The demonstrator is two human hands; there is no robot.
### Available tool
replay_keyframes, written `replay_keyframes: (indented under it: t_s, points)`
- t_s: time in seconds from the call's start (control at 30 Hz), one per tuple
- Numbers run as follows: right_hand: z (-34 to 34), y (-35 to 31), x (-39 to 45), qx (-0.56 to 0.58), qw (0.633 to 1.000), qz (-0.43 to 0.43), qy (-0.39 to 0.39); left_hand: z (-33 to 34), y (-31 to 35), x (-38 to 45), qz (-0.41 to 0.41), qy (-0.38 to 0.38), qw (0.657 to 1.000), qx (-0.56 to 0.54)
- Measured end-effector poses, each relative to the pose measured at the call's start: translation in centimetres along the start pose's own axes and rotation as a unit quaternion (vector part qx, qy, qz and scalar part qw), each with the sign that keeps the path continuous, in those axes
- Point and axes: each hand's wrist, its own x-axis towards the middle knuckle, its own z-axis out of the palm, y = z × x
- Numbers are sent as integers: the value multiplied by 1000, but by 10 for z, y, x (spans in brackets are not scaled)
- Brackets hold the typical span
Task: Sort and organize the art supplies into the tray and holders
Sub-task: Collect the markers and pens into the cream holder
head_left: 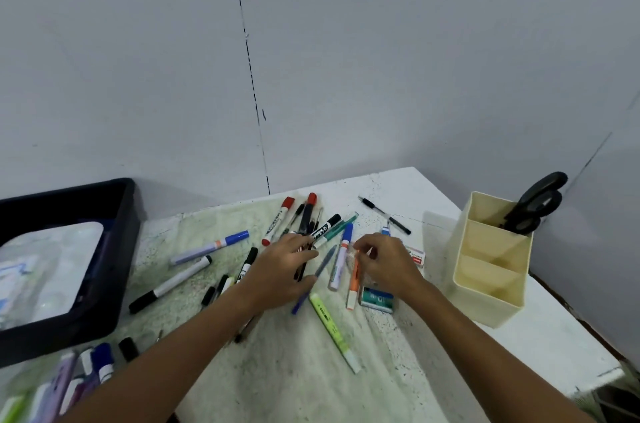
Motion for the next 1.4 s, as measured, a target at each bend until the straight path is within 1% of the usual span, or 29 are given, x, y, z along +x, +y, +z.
replay_keyframes:
  t_s: [0.07, 0.13, 0.23, 0.3, 0.47, 0.6, 0.7, 0.9, 1.1, 1.2, 1.27, 1.33, 1.4]
  points:
    - [-2, 2, 14, 13, 999, 36, 30, 2, -5, 2, -21, -22, 999, 15]
    - [-7, 5, 27, 12, 994, 79, 77, 5, -12, 2, -36, -36, 998, 23]
    - [-16, 13, 41, -33, 980, 143, 136, 9, -24, 1, -59, -39, 997, 25]
    - [-19, 21, 48, -69, 971, 179, 143, 11, -30, 1, -66, -37, 997, 20]
    - [-14, 35, 58, -128, 955, 245, 106, 14, -38, 3, -36, -16, 999, -21]
    - [-16, 35, 66, -140, 952, 256, 97, 14, -39, 2, -21, -6, 999, -48]
    - [-15, 32, 69, -154, 951, 254, 85, 11, -39, 3, -29, -4, 997, -65]
    - [-3, 31, 64, -196, 946, 240, 91, 6, -43, 0, -45, 9, 993, -112]
    - [6, 28, 64, -187, 951, 231, 88, 3, -40, -5, -22, 6, 988, -155]
    - [8, 19, 65, -146, 962, 208, 96, 0, -37, -7, -18, 11, 984, -178]
    - [5, 9, 66, -97, 973, 176, 114, -3, -37, -9, -19, 19, 982, -186]
    - [-2, -8, 67, 30, 981, 150, 123, -4, -38, -9, -41, 28, 980, -192]
    - [-10, -26, 66, 193, 965, 139, 113, -4, -40, -7, -73, 47, 978, -188]
